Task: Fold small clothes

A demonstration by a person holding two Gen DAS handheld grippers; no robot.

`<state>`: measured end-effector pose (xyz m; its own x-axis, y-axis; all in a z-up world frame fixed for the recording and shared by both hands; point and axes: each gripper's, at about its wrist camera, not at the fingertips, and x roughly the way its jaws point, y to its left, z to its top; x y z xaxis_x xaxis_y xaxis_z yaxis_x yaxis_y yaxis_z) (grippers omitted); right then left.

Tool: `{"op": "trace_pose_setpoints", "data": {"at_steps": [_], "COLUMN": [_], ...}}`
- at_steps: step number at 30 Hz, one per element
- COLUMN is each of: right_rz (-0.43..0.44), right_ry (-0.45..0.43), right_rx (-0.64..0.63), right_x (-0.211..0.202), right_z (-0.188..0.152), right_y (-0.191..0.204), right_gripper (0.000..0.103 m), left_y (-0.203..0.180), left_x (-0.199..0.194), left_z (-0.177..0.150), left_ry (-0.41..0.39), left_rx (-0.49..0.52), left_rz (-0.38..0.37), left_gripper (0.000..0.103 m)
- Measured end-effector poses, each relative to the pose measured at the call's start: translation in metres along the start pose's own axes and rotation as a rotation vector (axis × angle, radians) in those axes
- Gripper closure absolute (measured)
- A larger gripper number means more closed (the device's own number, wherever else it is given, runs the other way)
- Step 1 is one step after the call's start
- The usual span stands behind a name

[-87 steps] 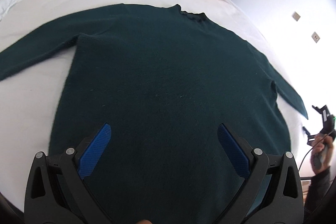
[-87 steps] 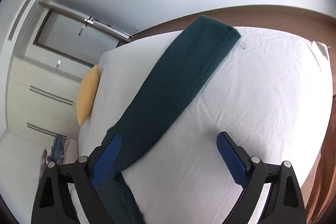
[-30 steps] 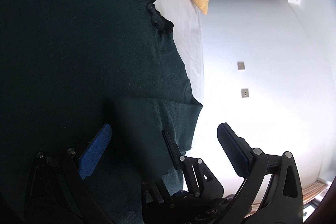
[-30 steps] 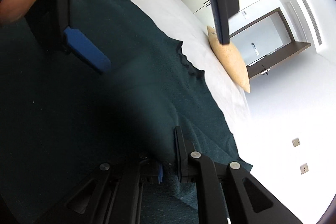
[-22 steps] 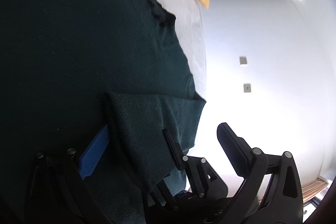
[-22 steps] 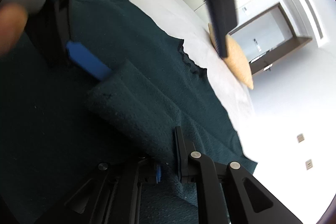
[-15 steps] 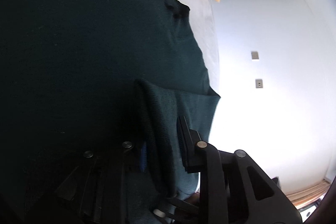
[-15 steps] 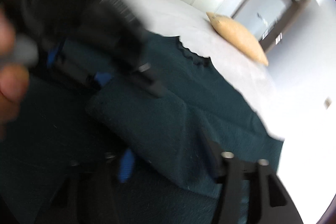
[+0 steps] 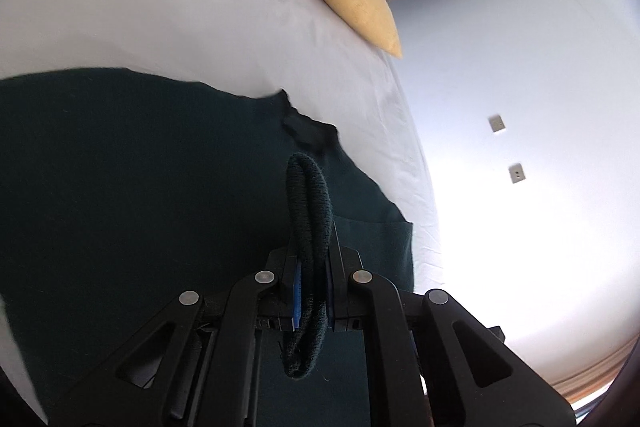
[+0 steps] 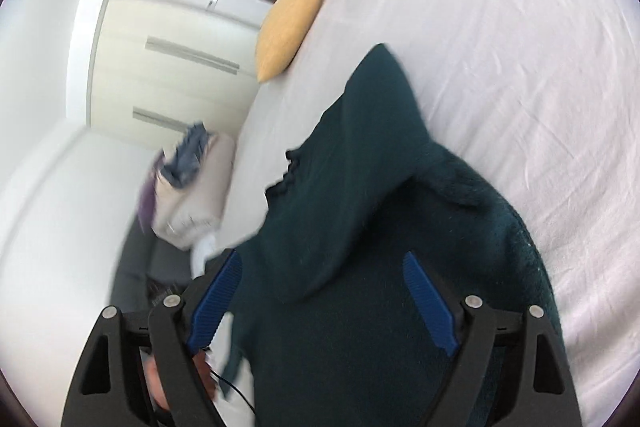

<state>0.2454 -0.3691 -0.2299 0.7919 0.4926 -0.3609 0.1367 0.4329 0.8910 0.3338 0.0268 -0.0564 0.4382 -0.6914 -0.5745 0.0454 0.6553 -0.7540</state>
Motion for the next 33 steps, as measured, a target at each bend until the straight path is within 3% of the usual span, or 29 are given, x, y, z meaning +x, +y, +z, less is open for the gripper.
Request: {"op": "trace_pose_setpoints", "data": {"at_steps": [7, 13, 20, 30, 33], "right_rz": [0.096, 0.095, 0.066, 0.046, 0.061], "right_ry": [-0.058, -0.027, 0.033, -0.081, -0.104], "right_rx": [0.194, 0.202, 0.233, 0.225, 0.250], "right_x": [0.007, 0.019, 0.034, 0.023, 0.022], "right_z": [0.015, 0.023, 0.026, 0.048, 0.051], "right_y": [-0.024, -0.018, -0.021, -0.033, -0.043], "right_gripper": [0.017, 0.017, 0.018, 0.021, 0.027], "left_y": [0.044, 0.057, 0.055, 0.047, 0.049], "left_x": [-0.011, -0.003, 0.021, 0.023, 0.029], "left_z": [0.002, -0.003, -0.011, -0.011, -0.013], "left_ry": [-0.029, -0.010, 0.025, 0.016, 0.022], "left_rx": [-0.050, -0.020, -0.018, -0.036, -0.044], "left_rz": [0.082, 0.126, 0.108, 0.097, 0.101], "left_gripper": [0.096, 0.096, 0.096, 0.096, 0.096]}}
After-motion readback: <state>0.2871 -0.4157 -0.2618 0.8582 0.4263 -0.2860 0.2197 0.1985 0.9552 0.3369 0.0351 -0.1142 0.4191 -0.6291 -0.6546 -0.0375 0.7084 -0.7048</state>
